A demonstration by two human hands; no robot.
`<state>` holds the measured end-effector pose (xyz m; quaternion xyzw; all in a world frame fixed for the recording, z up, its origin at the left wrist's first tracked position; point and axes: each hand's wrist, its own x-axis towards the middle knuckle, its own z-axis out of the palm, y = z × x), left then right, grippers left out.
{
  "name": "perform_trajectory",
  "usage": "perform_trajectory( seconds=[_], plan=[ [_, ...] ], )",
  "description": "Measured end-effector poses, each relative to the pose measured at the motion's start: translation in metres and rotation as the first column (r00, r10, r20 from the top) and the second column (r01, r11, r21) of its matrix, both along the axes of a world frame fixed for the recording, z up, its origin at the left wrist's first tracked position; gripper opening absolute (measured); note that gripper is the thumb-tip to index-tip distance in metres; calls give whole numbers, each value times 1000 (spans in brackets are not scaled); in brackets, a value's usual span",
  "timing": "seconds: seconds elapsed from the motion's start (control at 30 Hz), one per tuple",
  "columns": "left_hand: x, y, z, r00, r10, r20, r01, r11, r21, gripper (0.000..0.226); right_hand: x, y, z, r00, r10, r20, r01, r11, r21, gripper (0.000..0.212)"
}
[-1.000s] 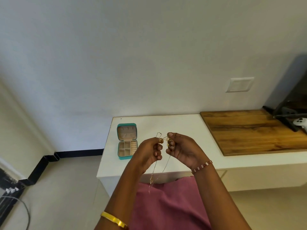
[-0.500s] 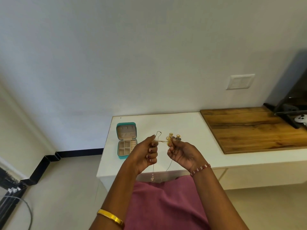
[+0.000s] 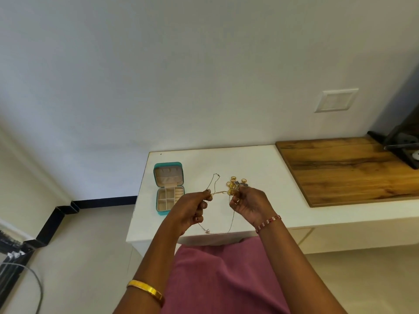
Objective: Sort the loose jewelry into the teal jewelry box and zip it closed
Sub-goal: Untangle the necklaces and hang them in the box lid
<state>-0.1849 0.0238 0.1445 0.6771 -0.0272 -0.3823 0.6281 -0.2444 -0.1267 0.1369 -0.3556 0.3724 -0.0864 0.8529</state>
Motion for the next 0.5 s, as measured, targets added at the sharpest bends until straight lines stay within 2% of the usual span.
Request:
perform_trajectory(
  seconds=[0.17, 0.33, 0.5],
  plan=[
    [24, -12, -15, 997, 9, 81, -14, 998, 61, 22, 28, -18, 0, 999, 36, 8, -35, 993, -114, 19],
    [43, -30, -33, 993, 53, 104, -64, 993, 104, 21, 51, -30, -9, 994, 34, 103, -25, 996, -85, 23],
    [61, -44, -52, 985, 156, 75, -162, 983, 90, 21, 70, -40, -39, 994, 15, 111, -7, 997, -77, 25]
  ],
)
